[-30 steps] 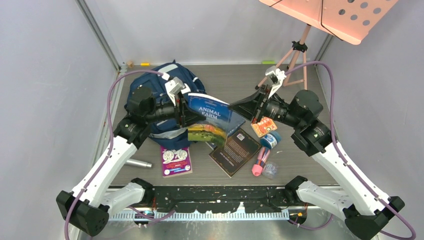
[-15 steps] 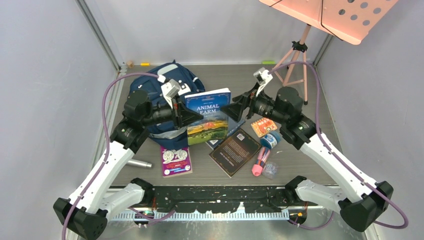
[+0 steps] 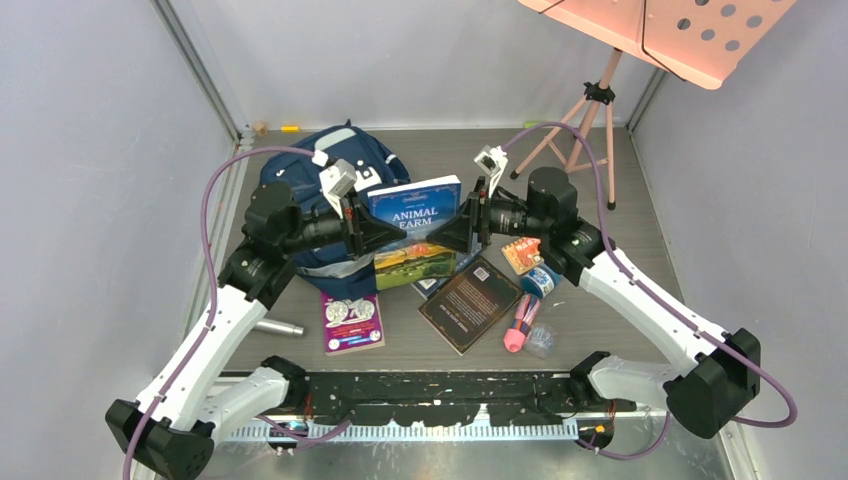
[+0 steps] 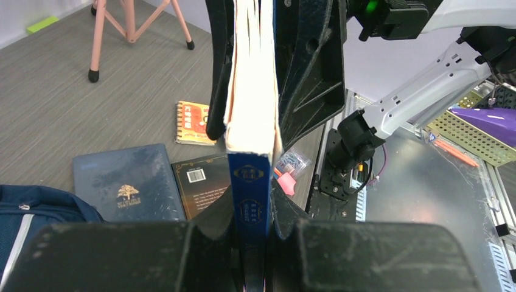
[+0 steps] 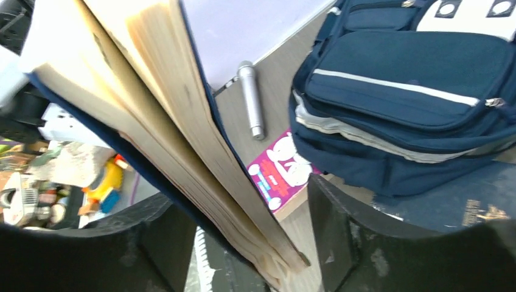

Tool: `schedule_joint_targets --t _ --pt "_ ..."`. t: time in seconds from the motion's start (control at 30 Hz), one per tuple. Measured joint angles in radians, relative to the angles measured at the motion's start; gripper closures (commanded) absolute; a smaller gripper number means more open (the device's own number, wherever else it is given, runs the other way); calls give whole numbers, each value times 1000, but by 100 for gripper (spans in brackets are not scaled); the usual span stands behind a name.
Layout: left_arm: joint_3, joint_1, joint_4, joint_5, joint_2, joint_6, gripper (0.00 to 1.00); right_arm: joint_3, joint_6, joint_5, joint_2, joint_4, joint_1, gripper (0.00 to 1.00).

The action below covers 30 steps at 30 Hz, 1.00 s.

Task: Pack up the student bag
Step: Pick up the book from the center of the board, then place the book in the student bag.

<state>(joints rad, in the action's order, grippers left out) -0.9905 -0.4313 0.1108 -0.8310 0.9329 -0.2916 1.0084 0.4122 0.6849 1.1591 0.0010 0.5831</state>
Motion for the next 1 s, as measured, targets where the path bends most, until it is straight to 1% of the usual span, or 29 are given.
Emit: schedule_joint_targets --t 0.03,0.07,0.1,0.13,0.17,0.2,0.23,0.3,0.33,0.37,0.4,0.47,0.57,0.67,0.7,0.77,0.8,0.9,1.0 --pt "0 0 -2 0 0 0 100 1 11 16 5 8 0 50" --pt "0 0 -2 0 0 0 100 1 20 31 8 19 0 67" --pt "0 0 -2 0 0 1 100 1 33 45 9 31 0 76" --pt "0 0 -2 1 0 3 100 1 40 55 9 42 0 89" --pt "0 1 -1 10 0 11 98 2 52 71 8 50 0 94" --pt "0 5 2 19 0 16 90 3 61 77 8 56 0 98" --pt "0 7 7 36 0 26 78 3 65 77 6 61 2 99" --pt "-2 8 22 61 0 48 47 2 62 60 1 54 4 99" --pt "-6 3 39 97 0 65 35 2 61 45 -1 48 5 100" --pt "-7 1 54 134 -1 84 29 2 60 14 -8 33 6 100" --pt "-8 1 75 173 -1 107 24 1 57 -38 -22 11 6 100" --pt "-8 0 113 241 0 146 18 0 51 -136 -47 -30 5 99" --pt "-11 -33 175 387 16 221 11 0 42 -340 -92 -114 4 100" --pt "-24 -96 235 534 72 303 9 0 39 -524 -116 -192 3 100" --pt "-31 -109 252 572 97 320 14 0 39 -563 -116 -212 2 100" --pt "-48 -129 291 644 161 354 30 -3 39 -642 -116 -258 1 100" --pt "-63 -132 324 682 207 374 33 -6 39 -673 -116 -280 -1 100" --pt "-101 -132 391 763 312 405 33 -31 39 -739 -121 -324 -1 100" --pt "-137 -132 459 818 399 415 33 -63 40 -768 -137 -356 -1 100"
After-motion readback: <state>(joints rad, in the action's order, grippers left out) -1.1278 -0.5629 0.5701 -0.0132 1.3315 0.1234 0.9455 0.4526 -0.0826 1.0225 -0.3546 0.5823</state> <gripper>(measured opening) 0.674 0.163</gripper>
